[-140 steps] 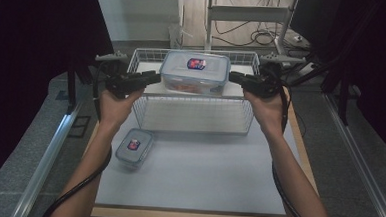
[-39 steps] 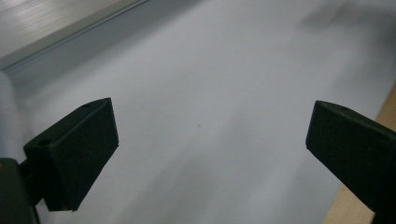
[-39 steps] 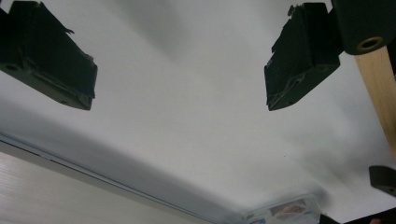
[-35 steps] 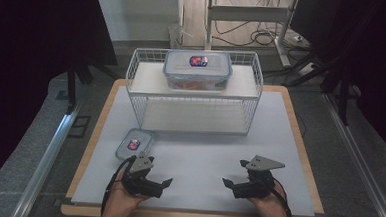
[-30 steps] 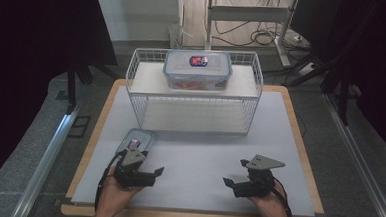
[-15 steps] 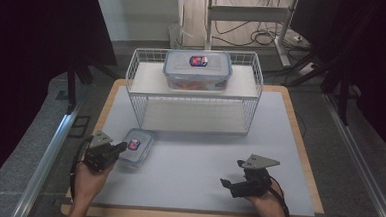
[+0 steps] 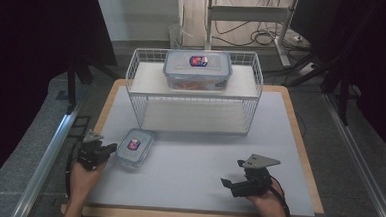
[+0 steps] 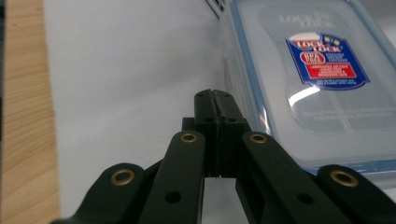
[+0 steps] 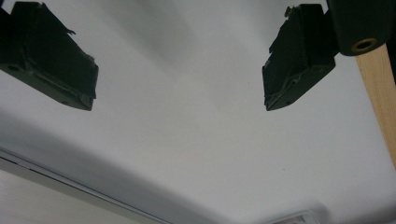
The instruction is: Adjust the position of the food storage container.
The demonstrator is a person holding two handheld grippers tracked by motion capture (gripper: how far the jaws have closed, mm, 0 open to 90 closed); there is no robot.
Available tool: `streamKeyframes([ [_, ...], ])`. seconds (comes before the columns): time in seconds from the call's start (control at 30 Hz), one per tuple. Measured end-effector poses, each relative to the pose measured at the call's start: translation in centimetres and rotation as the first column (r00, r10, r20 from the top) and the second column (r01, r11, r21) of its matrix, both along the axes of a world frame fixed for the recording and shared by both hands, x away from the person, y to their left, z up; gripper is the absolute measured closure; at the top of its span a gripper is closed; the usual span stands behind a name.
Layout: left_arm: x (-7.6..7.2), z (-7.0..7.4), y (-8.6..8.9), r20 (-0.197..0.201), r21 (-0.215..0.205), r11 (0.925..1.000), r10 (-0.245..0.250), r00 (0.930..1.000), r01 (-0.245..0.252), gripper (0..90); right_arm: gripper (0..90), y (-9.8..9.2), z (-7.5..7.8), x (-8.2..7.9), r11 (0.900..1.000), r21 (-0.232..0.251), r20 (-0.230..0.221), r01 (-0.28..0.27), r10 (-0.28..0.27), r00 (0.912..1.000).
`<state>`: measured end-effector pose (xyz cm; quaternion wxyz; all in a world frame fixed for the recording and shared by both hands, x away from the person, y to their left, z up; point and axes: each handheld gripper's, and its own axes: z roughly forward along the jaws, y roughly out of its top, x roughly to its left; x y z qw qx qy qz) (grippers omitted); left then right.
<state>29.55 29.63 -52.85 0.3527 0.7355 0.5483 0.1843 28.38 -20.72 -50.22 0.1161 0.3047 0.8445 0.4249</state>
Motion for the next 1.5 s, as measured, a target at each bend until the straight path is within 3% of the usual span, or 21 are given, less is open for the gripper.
streamKeyframes([
  [0.33, -0.4, 0.1, -1.6, -0.013, 0.005, 0.9984, -0.056, 0.9983, 0.056, 89.6, 10.9, -0.1, -0.1, 0.0, 1.0, -0.004, -0.005, 0.002, -0.002, 1.0],
  [0.5, -1.0, 0.3, -3.8, -0.023, -0.006, 0.9874, -0.158, 0.9871, 0.158, 89.5, 11.0, -0.1, -0.1, 0.0, 1.0, -0.01, -0.005, 0.002, -0.002, 1.0],
  [0.57, -1.1, 0.3, -4.2, -0.027, -0.006, 0.9846, -0.175, 0.9842, 0.175, 89.6, 11.0, -0.1, -0.1, 0.0, 1.0, -0.011, -0.005, 0.001, -0.001, 1.0],
  [0.6, -1.3, 0.3, -5.2, -0.034, -0.002, 0.9775, -0.211, 0.9769, 0.211, 89.5, 11.0, -0.1, -0.1, 0.0, 1.0, -0.013, -0.007, 0.001, -0.001, 1.0],
  [0.63, -1.3, 0.3, -5.2, -0.034, -0.002, 0.9775, -0.211, 0.9769, 0.211, 89.6, 11.0, -0.1, -0.1, 0.0, 1.0, -0.013, -0.007, 0.001, -0.001, 1.0],
  [0.67, -1.5, 0.4, -6.7, -0.043, -0.011, 0.9672, -0.254, 0.9663, 0.254, 89.5, 11.1, -0.1, -0.1, 0.0, 1.0, -0.016, -0.007, -0.002, 0.002, 1.0],
  [0.7, -1.5, 0.4, -6.7, -0.043, -0.011, 0.9672, -0.254, 0.9663, 0.254, 89.5, 11.1, -0.1, -0.2, 0.0, 1.0, -0.016, -0.006, -0.003, 0.003, 1.0],
  [0.73, -1.6, 0.4, -7.4, -0.045, -0.017, 0.9608, -0.277, 0.9598, 0.277, 89.5, 11.1, -0.1, -0.2, 0.0, 1.0, -0.016, -0.006, -0.003, 0.003, 1.0],
  [0.83, -1.8, 0.5, -10.3, -0.05, 0.005, 0.9249, -0.379, 0.9239, 0.38, 89.3, 11.2, 0.0, -0.2, 0.0, 1.0, -0.019, -0.007, -0.004, 0.004, 1.0],
  [0.9, -1.7, 0.7, -11.0, -0.051, 0.023, 0.9179, -0.395, 0.9174, 0.396, 89.3, 11.2, 0.0, -0.2, 0.0, 1.0, -0.022, -0.009, -0.004, 0.004, 1.0],
  [0.93, -1.6, 0.7, -10.9, -0.054, 0.03, 0.9195, -0.39, 0.9192, 0.392, 89.3, 11.2, 0.0, -0.2, 0.0, 1.0, -0.021, -0.008, -0.004, 0.004, 1.0],
  [0.97, -1.5, 0.7, -10.5, -0.052, 0.042, 0.926, -0.373, 0.9263, 0.375, 89.3, 11.2, -0.1, -0.2, 0.0, 1.0, -0.02, -0.006, -0.004, 0.004, 1.0],
  [1.1, -0.5, 0.8, -7.1, -0.03, 0.019, 0.9693, -0.245, 0.9691, 0.245, 89.5, 11.2, -0.2, -0.2, 0.1, 1.0, -0.017, -0.008, 0.001, -0.001, 1.0],
  [1.13, -0.5, 0.8, -7.1, -0.03, 0.019, 0.9693, -0.245, 0.9691, 0.245, 89.4, 11.2, -0.2, -0.2, 0.1, 1.0, -0.017, -0.008, 0.001, -0.001, 1.0],
  [1.17, 0.6, 0.7, -5.5, -0.011, -0.009, 0.9831, -0.183, 0.9831, 0.183, 89.5, 11.2, -0.1, -0.3, 0.1, 1.0, -0.016, -0.016, 0.002, -0.002, 0.9999],
  [1.2, 0.6, 0.7, -5.5, -0.011, -0.009, 0.9831, -0.183, 0.9831, 0.183, 89.5, 11.1, -0.1, -0.3, 0.2, 1.0, -0.016, -0.017, 0.001, -0.002, 0.9998],
  [1.23, 1.8, 0.3, -4.6, -0.012, -0.06, 0.9873, -0.148, 0.9889, 0.147, 89.5, 11.2, 0.1, -0.4, 0.2, 1.0, -0.015, -0.019, 0.001, -0.001, 0.9998],
  [1.33, 2.9, -0.1, -4.6, -0.018, -0.061, 0.9881, -0.143, 0.9896, 0.141, 89.4, 11.3, 0.4, -0.5, 0.2, 1.0, -0.022, -0.022, -0.006, 0.006, 0.9997],
  [1.37, 3.9, -0.4, -5.1, -0.021, -0.056, 0.9857, -0.16, 0.9869, 0.159, 89.3, 11.4, 0.6, -0.5, 0.1, 1.0, -0.024, -0.022, -0.01, 0.009, 0.9997],
  [1.4, 3.9, -0.4, -5.1, -0.021, -0.056, 0.9857, -0.16, 0.9869, 0.159, 89.0, 11.4, 0.6, -0.5, 0.1, 1.0, -0.024, -0.022, -0.01, 0.009, 0.9997],
  [1.5, 4.5, -0.8, -6.8, -0.034, -0.038, 0.9761, -0.215, 0.976, 0.214, 88.3, 12.1, 0.7, -0.6, 0.1, 1.0, -0.026, -0.02, -0.001, 0.001, 0.9998],
])
